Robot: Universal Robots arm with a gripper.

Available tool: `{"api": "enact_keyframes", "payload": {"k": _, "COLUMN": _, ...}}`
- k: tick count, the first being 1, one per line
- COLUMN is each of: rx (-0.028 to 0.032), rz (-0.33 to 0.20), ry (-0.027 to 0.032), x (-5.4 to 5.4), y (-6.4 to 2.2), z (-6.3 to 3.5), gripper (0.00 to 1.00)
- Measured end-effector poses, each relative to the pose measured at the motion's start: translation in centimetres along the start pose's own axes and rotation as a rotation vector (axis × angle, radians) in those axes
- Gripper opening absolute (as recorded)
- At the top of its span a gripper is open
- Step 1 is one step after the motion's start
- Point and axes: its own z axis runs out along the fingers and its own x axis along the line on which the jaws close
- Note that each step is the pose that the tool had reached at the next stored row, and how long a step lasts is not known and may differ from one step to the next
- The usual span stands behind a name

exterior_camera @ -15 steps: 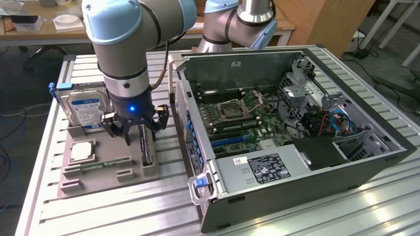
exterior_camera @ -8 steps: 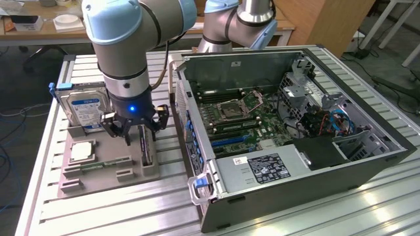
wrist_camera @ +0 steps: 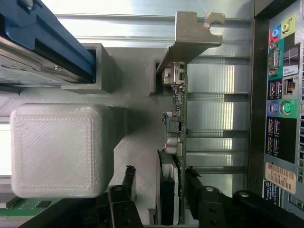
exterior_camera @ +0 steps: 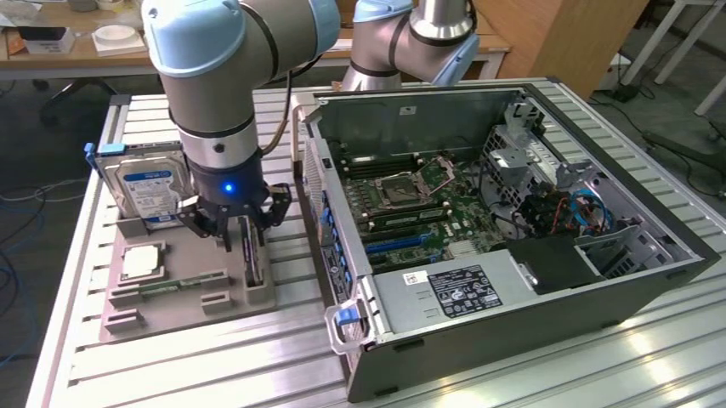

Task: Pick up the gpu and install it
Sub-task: 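Pick up the gpu and move the gpu toward the slot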

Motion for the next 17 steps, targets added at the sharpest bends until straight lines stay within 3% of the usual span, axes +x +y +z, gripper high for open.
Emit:
{"api": "enact_keyframes", "payload": {"k": 1, "rx": 0.0000, "rz": 0.000, "ry": 0.0000, "x": 0.00, "y": 0.00, "z": 0.00, "gripper": 0.55}}
{"api": "enact_keyframes", "payload": {"k": 2, "rx": 0.0001, "rz": 0.000, "ry": 0.0001, "x": 0.00, "y": 0.00, "z": 0.00, "gripper": 0.48}}
{"api": "enact_keyframes", "payload": {"k": 17, "rx": 0.0001, "rz": 0.000, "ry": 0.0001, "x": -0.39, "y": -0.01, "z": 0.00, "gripper": 0.48}}
